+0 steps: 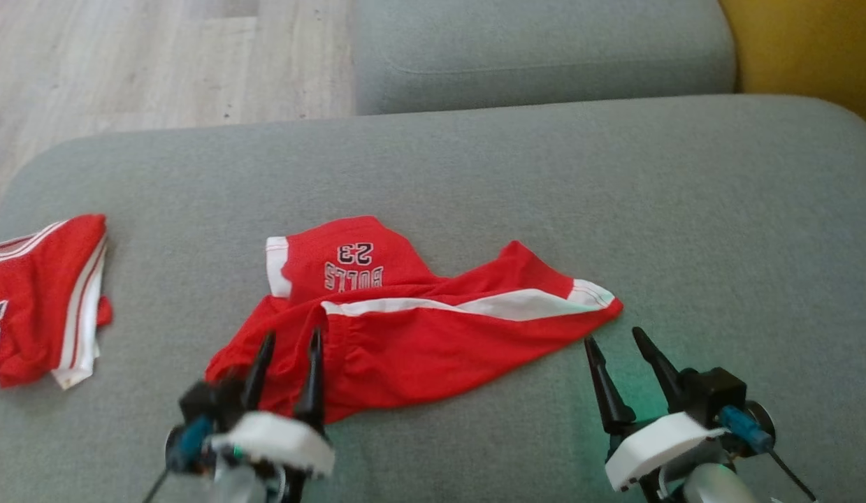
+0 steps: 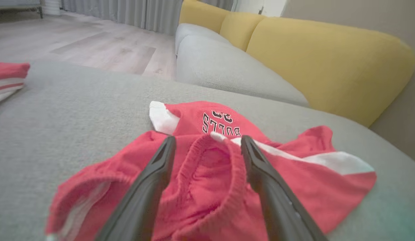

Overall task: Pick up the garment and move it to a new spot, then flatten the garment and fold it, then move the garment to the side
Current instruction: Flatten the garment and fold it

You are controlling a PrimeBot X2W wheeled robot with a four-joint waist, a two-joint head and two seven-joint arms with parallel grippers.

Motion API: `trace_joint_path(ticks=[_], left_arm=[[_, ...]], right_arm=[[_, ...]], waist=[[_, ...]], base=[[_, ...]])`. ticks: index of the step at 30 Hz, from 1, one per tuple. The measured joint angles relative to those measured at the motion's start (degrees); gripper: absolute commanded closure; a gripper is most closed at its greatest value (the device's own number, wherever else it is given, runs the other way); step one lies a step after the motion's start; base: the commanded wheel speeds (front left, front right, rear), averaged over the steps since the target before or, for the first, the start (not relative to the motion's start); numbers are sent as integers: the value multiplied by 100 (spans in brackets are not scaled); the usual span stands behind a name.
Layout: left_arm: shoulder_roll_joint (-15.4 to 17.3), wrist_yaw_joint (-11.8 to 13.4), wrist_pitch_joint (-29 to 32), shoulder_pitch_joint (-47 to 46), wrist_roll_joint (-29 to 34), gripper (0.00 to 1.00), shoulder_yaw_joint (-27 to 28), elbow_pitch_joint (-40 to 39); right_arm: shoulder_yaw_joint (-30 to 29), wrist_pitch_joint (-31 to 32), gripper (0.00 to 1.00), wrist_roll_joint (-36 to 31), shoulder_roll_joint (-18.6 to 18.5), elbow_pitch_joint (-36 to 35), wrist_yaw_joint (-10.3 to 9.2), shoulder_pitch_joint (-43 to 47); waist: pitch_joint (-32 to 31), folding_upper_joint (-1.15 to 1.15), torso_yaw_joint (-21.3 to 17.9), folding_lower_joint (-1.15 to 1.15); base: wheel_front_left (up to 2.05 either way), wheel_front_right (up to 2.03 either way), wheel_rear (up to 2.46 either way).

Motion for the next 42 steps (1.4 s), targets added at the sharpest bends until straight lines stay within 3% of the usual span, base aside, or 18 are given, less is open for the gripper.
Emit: trace_joint_path(ticks=[5,10,17,18,19,20,21,29,42], left_arm=[[-19,-96,140,-877,-803,0,-509,868],[-38,-100,327,-1273,-1185,0,-854,1518],[-43,-101,301,-1515,-1884,0,-1312,1684],[-43,-101,294,-1553,-1935,14,-1396,1691],[-44,-101,287,-1584,-2026,42,-1436,1688],[-45,-101,230,-1608,-2126,85,-1452,1678],[-45,-101,169,-1637,-2167,100,-1463,1666],[-4,-101,33,-1502,-1747,100,-1638,728],[85,-101,33,83,-1379,100,-1653,244]], right_arm=[[59,0,0,1,-1,36,0,-3],[51,0,0,1,-2,37,0,-16],[27,0,0,11,-2,25,0,-30],[30,0,0,21,-2,21,0,-32],[30,0,0,26,-2,16,0,-34],[29,0,0,26,-2,14,0,-35],[26,0,0,35,-2,9,0,-36],[-230,0,0,324,-4,-74,0,-87],[-563,0,0,-34,-110,1355,0,-1146]], waist=[[104,0,-142,1],[242,0,-230,1],[364,0,-272,1],[375,0,-277,1],[387,0,-281,1],[398,0,-280,1],[405,0,-272,1],[412,0,97,0],[366,0,808,0]], base=[[0,0,0],[0,0,0],[0,0,0],[0,0,0],[0,0,0],[0,0,0],[0,0,0],[0,0,0],[0,0,0]])
